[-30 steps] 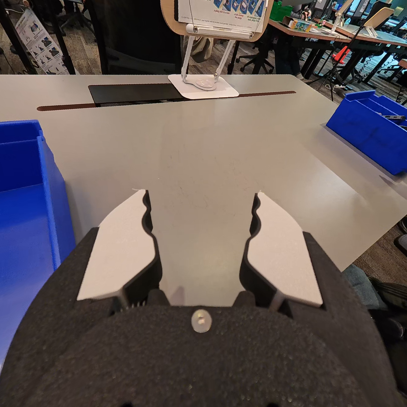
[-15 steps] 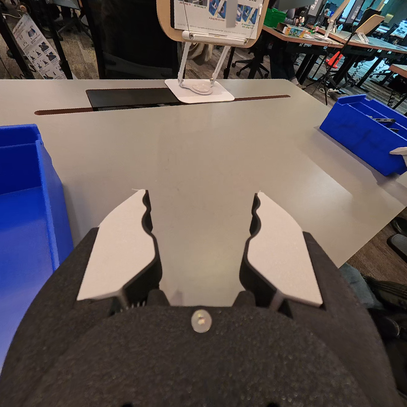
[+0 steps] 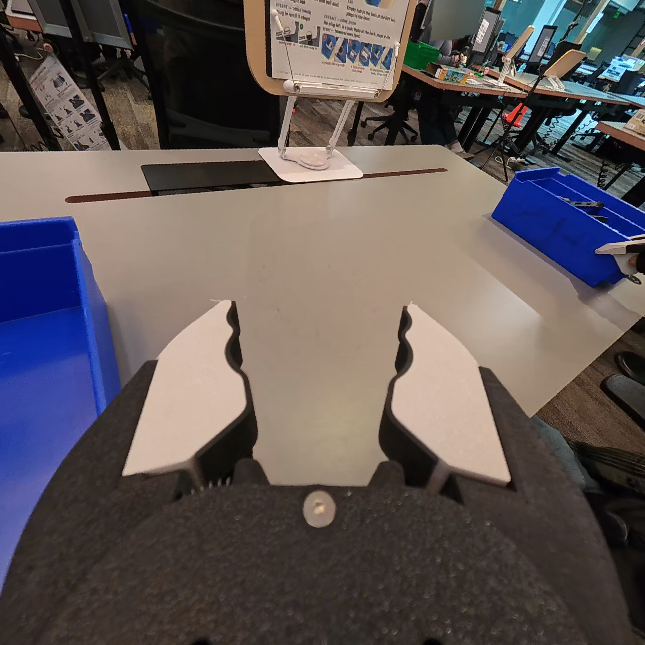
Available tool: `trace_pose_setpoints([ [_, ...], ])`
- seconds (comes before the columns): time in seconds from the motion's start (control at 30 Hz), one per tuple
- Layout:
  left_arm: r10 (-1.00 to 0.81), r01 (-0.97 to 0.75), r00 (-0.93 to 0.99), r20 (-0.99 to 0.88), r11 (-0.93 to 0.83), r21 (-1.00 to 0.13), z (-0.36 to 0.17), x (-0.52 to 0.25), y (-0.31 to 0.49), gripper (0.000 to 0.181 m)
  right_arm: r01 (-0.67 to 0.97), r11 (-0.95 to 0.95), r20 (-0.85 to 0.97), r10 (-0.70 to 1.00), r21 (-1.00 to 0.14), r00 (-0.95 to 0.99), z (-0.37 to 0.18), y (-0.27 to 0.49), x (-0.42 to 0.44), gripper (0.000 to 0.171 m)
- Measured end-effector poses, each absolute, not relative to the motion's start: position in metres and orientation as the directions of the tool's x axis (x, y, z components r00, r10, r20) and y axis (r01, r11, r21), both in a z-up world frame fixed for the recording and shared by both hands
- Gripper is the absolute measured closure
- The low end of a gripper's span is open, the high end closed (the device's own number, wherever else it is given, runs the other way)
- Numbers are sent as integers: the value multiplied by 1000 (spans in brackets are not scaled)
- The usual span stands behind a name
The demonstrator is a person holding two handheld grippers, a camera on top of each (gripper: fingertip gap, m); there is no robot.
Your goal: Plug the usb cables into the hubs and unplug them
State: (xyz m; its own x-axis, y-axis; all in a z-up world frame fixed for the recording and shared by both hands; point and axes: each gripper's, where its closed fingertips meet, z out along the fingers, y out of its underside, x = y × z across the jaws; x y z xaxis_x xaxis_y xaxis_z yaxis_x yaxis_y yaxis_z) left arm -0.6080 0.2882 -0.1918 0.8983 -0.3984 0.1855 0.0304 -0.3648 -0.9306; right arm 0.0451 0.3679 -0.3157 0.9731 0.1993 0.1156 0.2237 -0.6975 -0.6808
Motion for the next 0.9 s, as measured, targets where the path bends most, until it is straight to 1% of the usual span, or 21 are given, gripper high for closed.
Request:
trace_pose_setpoints([
  [0.53,-402,26,896,189,-376,-926,-196,-605,291,95,218,-695,118,190,-686,975,-316,370,41,167],
  [0.8,-405,24,895,188,-377,-926,-195,-604,291,95,256,-682,135,226,-686,965,-315,371,14,167],
  [0.9,-404,29,895,191,-374,-927,-194,-606,290,95,244,-683,115,229,-689,967,-314,371,-1,167],
])
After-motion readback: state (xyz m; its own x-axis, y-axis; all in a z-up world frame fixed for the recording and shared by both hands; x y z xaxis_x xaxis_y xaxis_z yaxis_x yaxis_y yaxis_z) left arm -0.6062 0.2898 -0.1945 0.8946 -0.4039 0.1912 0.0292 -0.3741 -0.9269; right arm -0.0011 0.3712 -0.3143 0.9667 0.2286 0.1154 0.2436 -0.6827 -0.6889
